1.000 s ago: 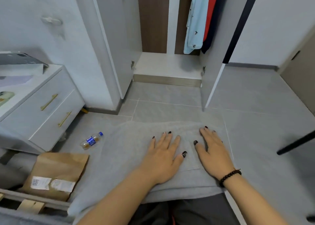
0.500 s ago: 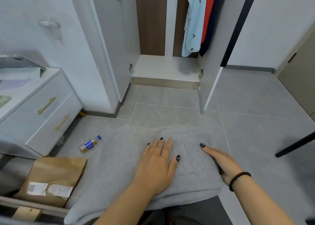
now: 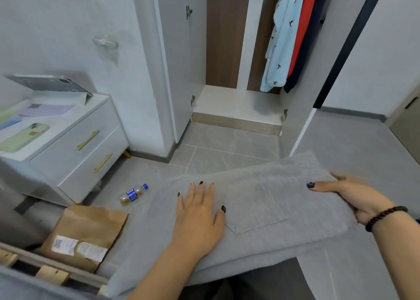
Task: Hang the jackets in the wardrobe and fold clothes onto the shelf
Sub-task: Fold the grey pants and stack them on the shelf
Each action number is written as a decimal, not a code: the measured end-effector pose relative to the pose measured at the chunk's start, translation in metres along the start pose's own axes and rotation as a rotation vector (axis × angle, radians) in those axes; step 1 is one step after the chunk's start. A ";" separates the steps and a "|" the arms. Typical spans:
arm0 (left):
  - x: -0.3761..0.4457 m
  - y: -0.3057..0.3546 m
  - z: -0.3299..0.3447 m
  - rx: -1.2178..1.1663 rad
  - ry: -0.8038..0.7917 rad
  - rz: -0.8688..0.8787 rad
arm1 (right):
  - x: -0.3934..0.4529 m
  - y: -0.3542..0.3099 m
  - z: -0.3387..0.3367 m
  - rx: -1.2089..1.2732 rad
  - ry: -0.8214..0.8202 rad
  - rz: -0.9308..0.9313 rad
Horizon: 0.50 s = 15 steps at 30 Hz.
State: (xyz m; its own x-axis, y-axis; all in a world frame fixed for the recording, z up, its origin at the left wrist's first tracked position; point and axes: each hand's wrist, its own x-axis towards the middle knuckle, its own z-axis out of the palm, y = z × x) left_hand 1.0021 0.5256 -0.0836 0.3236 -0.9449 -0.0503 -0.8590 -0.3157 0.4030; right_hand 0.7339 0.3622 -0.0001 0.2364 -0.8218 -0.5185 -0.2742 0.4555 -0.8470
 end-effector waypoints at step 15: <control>-0.013 -0.129 -0.001 -1.238 -0.377 -0.786 | 0.000 -0.053 0.023 -0.334 0.183 -0.050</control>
State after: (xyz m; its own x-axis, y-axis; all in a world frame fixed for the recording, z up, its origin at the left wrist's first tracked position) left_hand 1.1088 0.5790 -0.1337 0.2452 -0.6028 -0.7593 0.4070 -0.6468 0.6450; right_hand 0.7696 0.3457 0.0423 0.0954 -0.9013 -0.4227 -0.5627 0.3014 -0.7697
